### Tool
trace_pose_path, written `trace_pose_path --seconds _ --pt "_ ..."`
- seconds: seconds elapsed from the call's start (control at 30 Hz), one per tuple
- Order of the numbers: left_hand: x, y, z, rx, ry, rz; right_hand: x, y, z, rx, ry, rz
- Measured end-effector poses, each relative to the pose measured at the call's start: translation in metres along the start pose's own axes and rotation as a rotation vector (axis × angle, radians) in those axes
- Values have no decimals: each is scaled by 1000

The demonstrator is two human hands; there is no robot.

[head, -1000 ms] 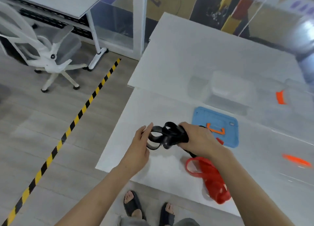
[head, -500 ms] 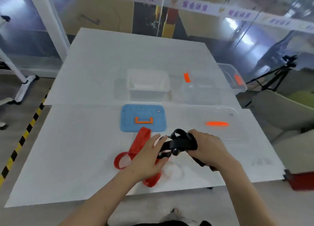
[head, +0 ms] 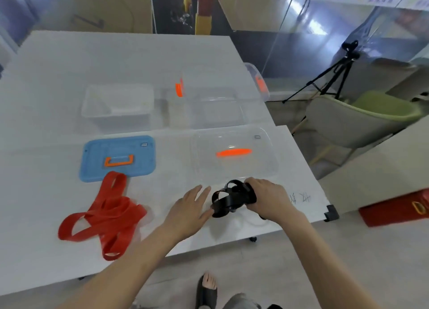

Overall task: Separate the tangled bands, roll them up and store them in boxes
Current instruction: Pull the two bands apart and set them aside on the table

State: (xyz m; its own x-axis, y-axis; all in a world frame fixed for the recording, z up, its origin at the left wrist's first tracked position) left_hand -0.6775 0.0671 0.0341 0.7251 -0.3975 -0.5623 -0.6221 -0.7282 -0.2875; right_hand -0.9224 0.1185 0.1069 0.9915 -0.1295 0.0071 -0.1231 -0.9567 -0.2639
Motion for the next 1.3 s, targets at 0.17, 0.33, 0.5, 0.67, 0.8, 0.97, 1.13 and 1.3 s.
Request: trace_pose_path --seconds 0.17,0.33,0.5,0.67,0.8,0.97,1.13,1.3 --pt "-15 29 15 -33 47 -48 -48 18 10 -201 -14 -36" --pt "-25 49 40 9 73 -79 -71 31 64 -191 -52 -89" --pt "-22 50 74 77 90 -161 -83 31 132 -55 -120 -117" --pt "-19 42 98 127 93 -209 -89 34 160 124 -113 -149" --pt "-20 41 105 121 81 -225 -92 35 157 140 -81 -174" --pt "-24 37 106 106 61 -231 -88 23 162 134 -124 -186" --pt "-24 33 108 99 56 -217 -84 15 158 145 -105 -182" --pt "-23 27 100 67 63 -215 -77 13 143 124 -69 -186"
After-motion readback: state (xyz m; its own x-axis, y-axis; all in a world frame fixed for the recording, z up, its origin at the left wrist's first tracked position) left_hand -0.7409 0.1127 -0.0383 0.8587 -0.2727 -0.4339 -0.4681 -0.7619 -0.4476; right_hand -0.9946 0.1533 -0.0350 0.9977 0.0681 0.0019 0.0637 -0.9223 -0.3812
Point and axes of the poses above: each hand's wrist, its own y-axis towards the middle knuckle, its own z-axis out of the palm, x = y × z, the point moved 2 cm from there along y, towards the middle knuckle, and after that the axes turned 9 degrees about -y, right-handed, at the moved point
